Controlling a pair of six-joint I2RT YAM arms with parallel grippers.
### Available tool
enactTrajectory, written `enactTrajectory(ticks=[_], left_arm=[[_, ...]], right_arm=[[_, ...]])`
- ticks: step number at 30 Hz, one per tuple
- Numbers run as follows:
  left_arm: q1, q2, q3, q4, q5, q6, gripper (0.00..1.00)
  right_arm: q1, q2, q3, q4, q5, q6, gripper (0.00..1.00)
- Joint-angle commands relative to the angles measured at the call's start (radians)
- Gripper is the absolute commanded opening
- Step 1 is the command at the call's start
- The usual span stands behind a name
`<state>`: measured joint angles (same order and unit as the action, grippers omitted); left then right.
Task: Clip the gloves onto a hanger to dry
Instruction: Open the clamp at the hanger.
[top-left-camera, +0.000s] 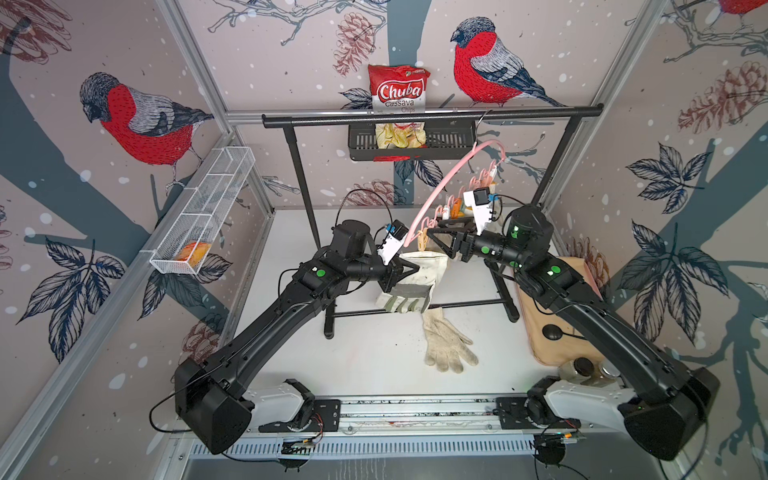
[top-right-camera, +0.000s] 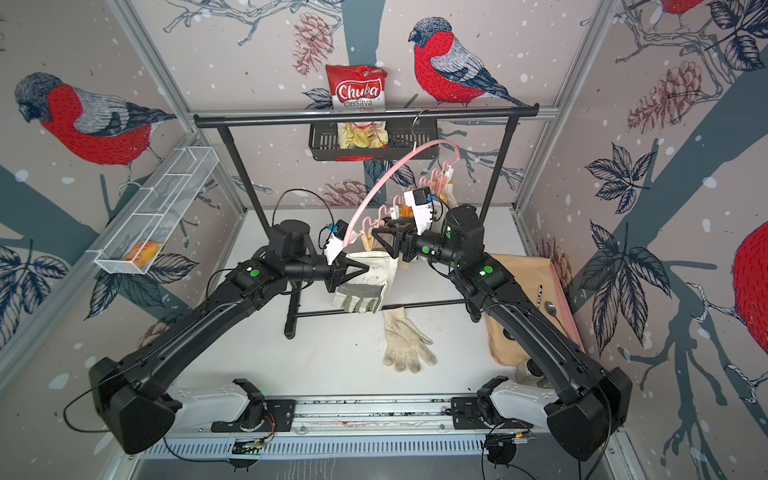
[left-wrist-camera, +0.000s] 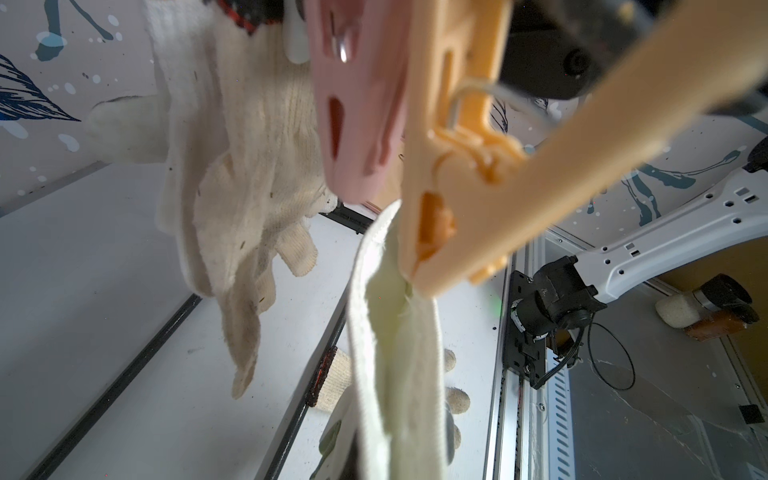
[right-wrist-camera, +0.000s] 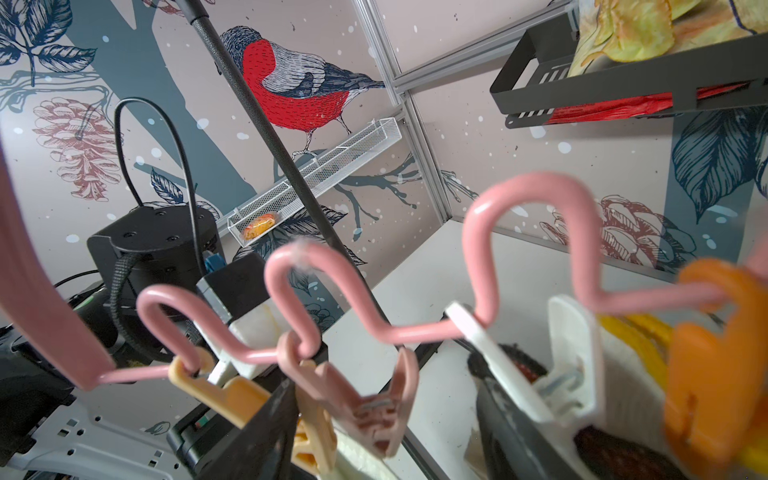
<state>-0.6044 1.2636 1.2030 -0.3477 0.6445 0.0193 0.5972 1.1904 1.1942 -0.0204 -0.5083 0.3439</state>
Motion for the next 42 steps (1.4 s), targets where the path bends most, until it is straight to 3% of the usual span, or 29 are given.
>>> enactTrajectory(ticks=[1,13,22,42], left_arm=[[0.000,-0.010,0.002,0.012,0.000,0.009,0.00],[0.000,-0.043,-0.025,0.077,-0.064,-0.020,0.00],[0.000,-0.047,-0.036,0.118,-0.100,-0.030,0.00],[0.000,-0.046,-0.039,0.099,-0.106,-0.010,0.00]], right_arm=[[0.003,-0.056,-0.021,-0.002,0.109,0.013,0.70],[0.007,-0.164,-0.049,-0.093,0.115,0.051,0.68],[0.032,-0.131,-0.039,-0.104,0.116,0.049,0.61],[0.064,-0.001,0.041,-0.034,0.127,0.018,0.61]])
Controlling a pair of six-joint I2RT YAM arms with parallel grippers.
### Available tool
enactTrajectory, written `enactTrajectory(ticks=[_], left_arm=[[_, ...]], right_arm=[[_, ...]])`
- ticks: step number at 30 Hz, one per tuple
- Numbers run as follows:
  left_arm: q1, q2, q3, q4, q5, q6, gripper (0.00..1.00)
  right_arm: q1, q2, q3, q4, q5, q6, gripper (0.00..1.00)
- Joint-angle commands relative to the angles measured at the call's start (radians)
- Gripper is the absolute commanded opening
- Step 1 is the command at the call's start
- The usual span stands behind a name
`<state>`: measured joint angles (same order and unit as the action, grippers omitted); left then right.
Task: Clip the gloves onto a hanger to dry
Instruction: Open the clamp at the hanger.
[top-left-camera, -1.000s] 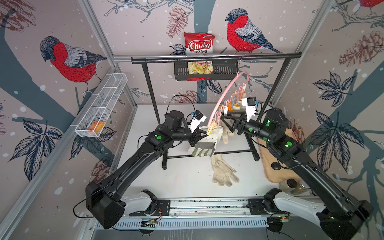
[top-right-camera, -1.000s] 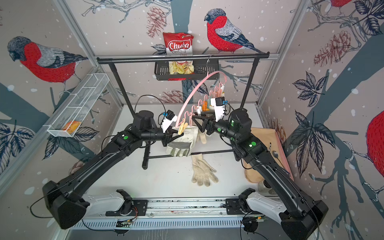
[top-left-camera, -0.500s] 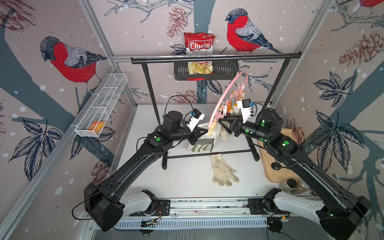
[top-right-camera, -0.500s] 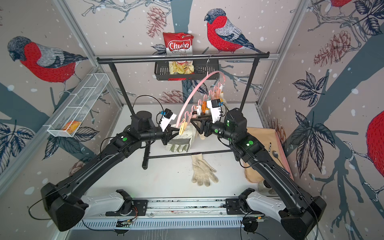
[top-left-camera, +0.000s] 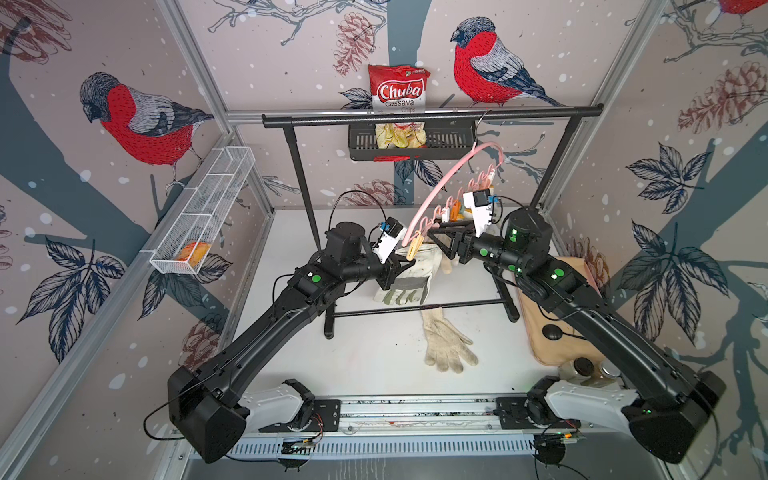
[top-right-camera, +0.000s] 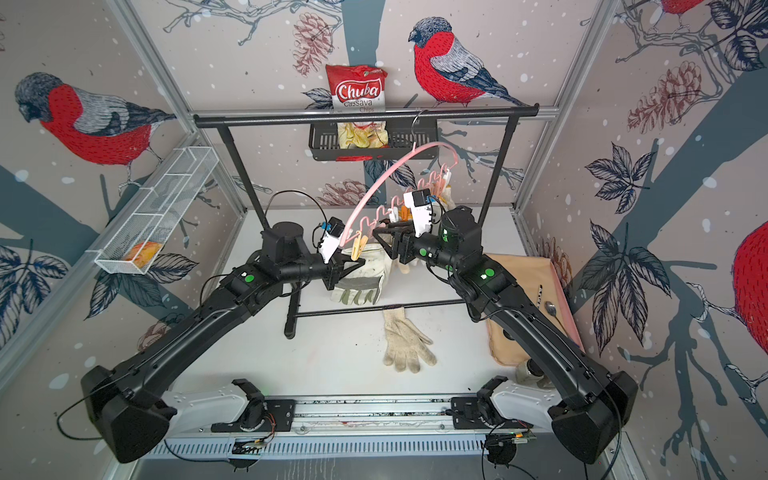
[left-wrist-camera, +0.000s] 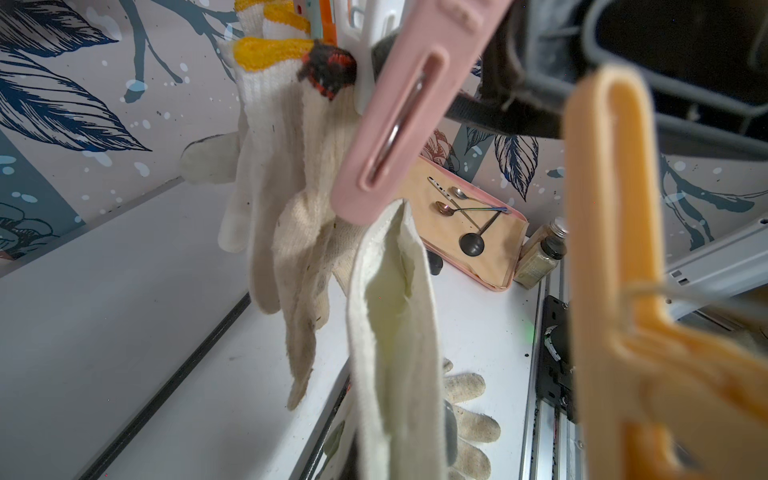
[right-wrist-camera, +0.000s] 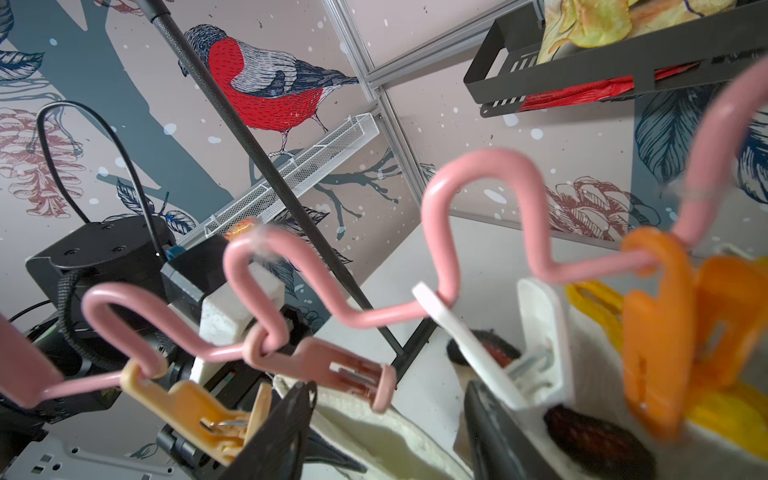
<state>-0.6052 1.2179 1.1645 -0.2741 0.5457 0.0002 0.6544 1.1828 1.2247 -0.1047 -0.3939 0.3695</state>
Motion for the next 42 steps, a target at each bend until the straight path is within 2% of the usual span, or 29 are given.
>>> enactTrajectory(ticks=[1,18,33,42], left_arm=[[0.001,0.000,-0.001,0.026,-0.007,0.010,0.00],[0.001,-0.008,-0.011,0.021,-0.002,0.018,0.00],[0.001,-0.023,-0.018,0.014,-0.008,0.023,0.00],[0.001,-0.024,-0.019,0.015,-0.009,0.023,0.00]], right_arm=[[0.010,0.010,0.011,0.050,0.018,-0.010,0.61],[0.042,0.021,0.022,0.071,0.082,-0.012,0.60],[0.042,0.034,0.035,0.070,0.070,-0.023,0.45],[0.041,0.031,0.033,0.066,0.069,-0.033,0.39]])
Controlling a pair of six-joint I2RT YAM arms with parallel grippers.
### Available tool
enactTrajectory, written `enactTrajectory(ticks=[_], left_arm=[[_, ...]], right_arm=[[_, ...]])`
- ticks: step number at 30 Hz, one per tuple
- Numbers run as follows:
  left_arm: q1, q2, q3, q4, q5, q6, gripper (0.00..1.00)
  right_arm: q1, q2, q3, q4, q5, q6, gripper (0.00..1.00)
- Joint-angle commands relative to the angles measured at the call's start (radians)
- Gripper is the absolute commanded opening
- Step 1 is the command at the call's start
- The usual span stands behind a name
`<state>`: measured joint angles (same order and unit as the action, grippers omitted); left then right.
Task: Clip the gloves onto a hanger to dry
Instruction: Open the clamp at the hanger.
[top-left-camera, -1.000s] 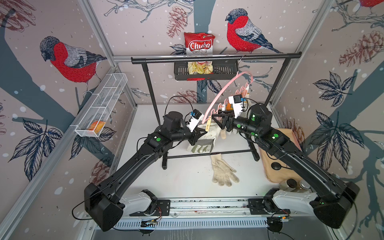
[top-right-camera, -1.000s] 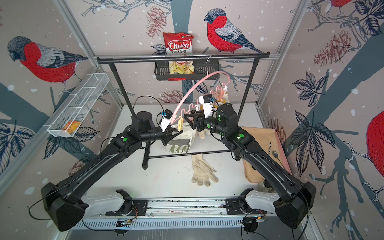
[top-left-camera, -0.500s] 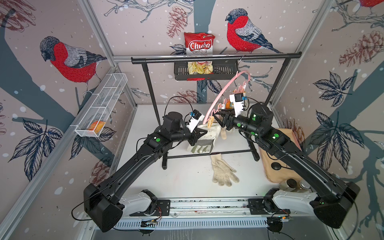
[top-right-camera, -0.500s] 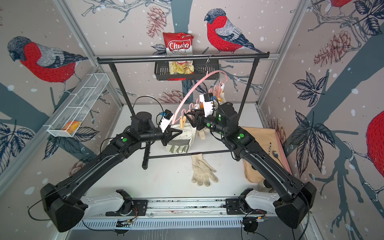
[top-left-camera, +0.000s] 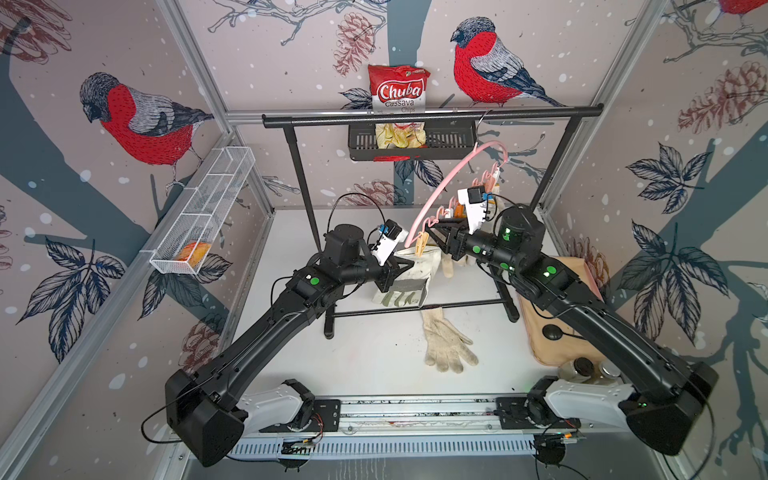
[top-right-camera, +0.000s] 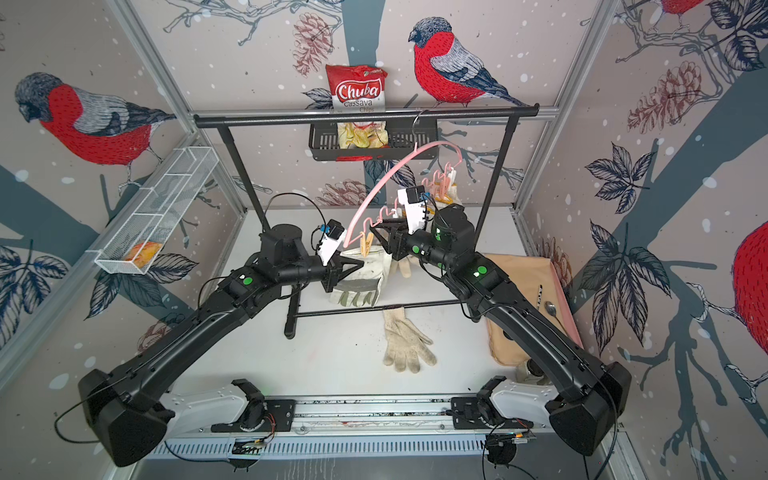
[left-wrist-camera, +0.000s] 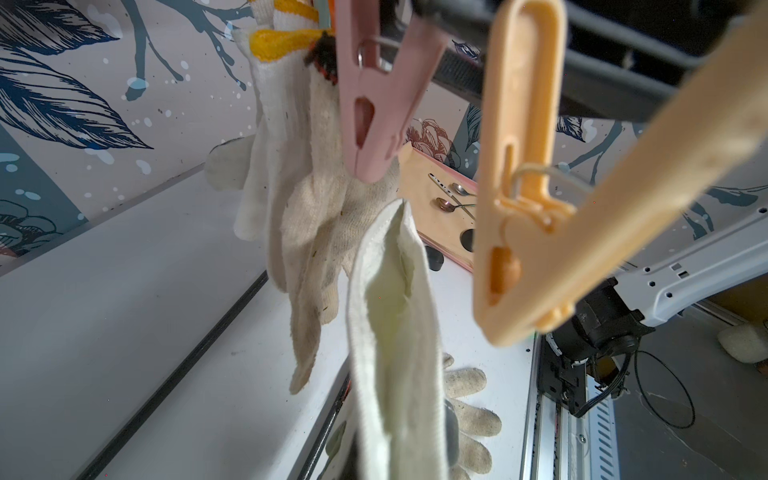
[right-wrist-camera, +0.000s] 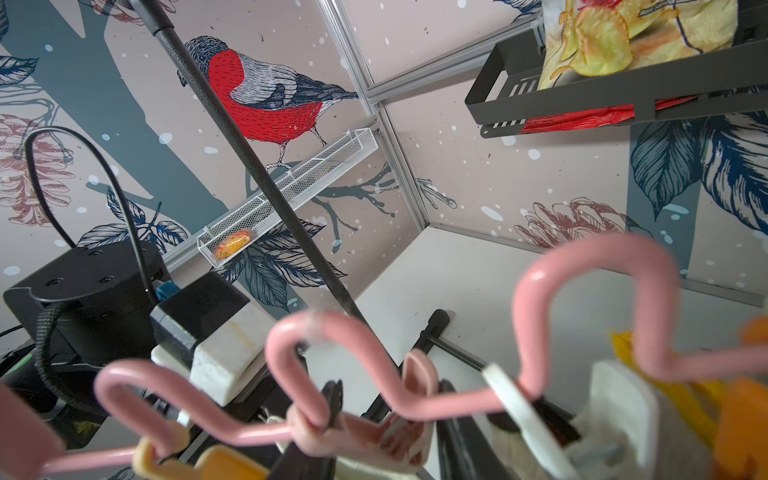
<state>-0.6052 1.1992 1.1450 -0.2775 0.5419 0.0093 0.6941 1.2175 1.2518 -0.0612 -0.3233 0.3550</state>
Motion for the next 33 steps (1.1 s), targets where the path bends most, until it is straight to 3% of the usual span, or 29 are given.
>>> enactTrajectory(ticks=[1,5,9,21,33], left_arm=[[0.001,-0.005,0.001,0.019,-0.005,0.014,0.00],[0.001,-0.007,-0.002,0.018,-0.006,0.015,0.00],[0.001,-0.006,-0.004,0.019,-0.007,0.015,0.00],[0.001,0.001,-0.001,0.017,-0.005,0.015,0.00],[0.001,0.011,0.015,0.003,-0.007,0.021,0.00]], right_arm=[[0.001,-0.004,0.005,0.022,0.000,-0.020,0.39],[-0.005,-0.005,-0.001,0.020,0.000,-0.022,0.54],[-0.020,-0.009,-0.012,0.024,-0.019,-0.023,0.60],[-0.100,-0.012,-0.052,0.105,-0.195,0.001,0.61],[-0.115,0.028,-0.042,0.164,-0.262,0.006,0.61]])
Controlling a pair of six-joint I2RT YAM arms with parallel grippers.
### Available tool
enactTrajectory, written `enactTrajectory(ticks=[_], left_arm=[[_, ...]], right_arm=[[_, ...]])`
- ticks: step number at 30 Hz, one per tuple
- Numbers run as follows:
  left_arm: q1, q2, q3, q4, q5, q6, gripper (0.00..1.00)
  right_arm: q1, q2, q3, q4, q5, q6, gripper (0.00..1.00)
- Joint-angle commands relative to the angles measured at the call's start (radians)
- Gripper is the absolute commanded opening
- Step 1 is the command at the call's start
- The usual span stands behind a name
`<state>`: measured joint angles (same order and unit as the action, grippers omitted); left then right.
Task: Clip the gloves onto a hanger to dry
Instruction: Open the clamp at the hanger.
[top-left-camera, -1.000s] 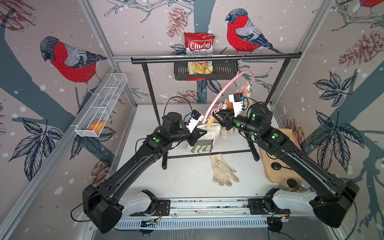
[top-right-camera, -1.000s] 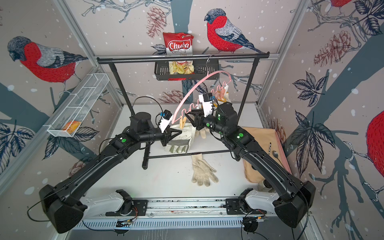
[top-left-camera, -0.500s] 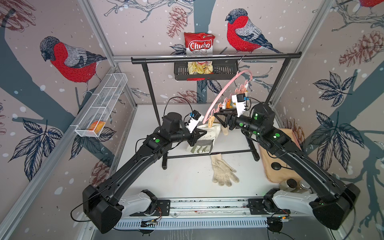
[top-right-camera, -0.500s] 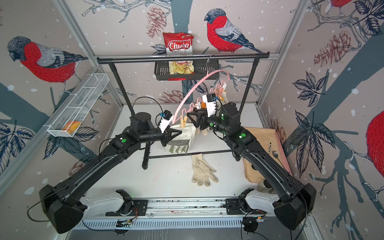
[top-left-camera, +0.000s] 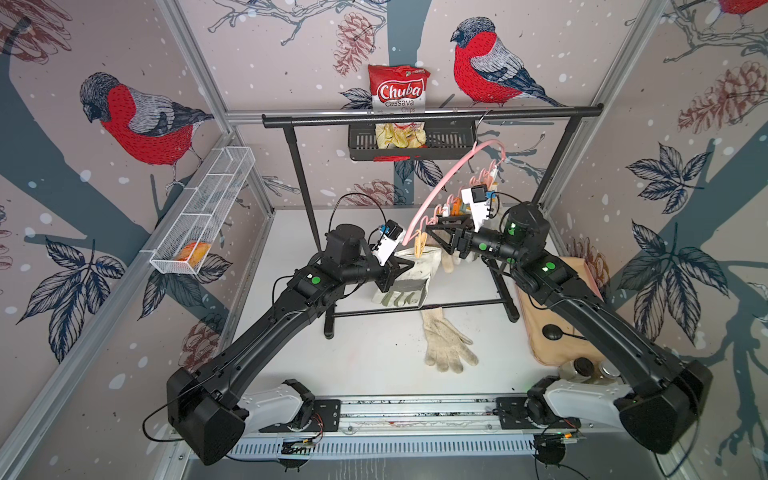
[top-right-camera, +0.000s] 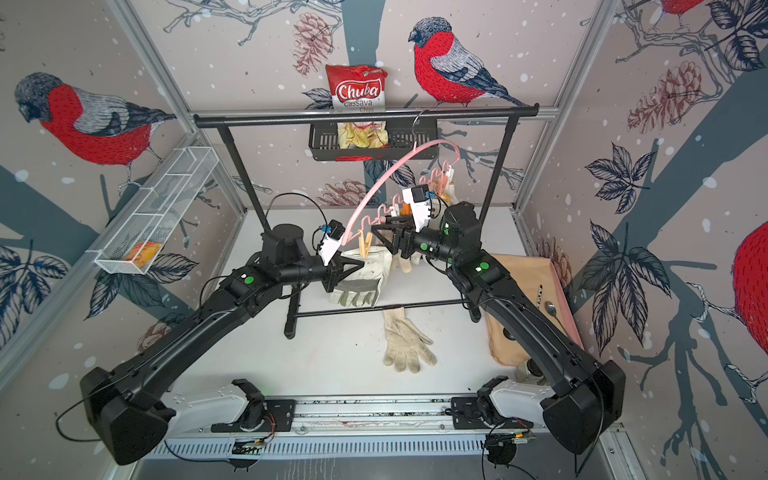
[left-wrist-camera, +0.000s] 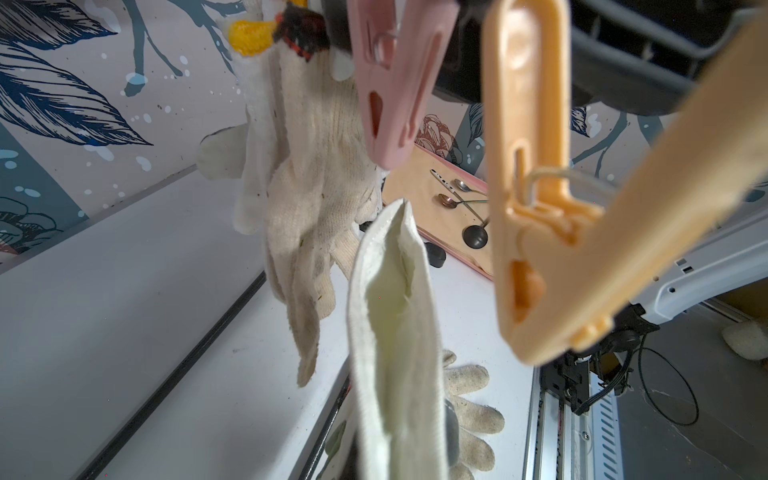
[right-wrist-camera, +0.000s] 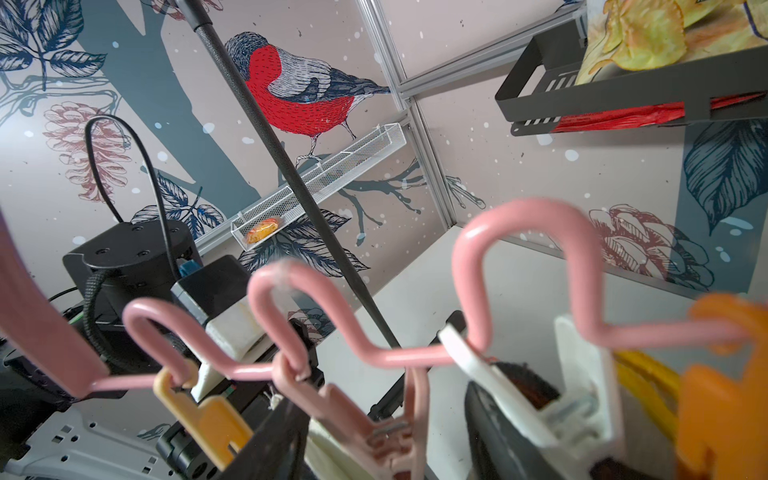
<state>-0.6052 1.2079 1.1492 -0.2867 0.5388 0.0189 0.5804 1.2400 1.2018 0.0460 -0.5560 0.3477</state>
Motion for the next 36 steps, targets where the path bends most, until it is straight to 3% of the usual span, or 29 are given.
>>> enactTrajectory(ticks=[1,20,36], left_arm=[[0.001,0.002,0.012,0.012,-0.003,0.012,0.00],[0.001,0.003,0.011,0.011,0.000,0.011,0.00],[0.001,-0.013,0.007,-0.004,-0.015,0.021,0.00]], right_arm=[[-0.002,0.008,0.013,0.057,-0.030,0.014,0.61],[-0.013,0.051,0.031,0.068,-0.046,0.013,0.66],[-0.011,0.073,0.043,0.095,-0.058,0.022,0.58]])
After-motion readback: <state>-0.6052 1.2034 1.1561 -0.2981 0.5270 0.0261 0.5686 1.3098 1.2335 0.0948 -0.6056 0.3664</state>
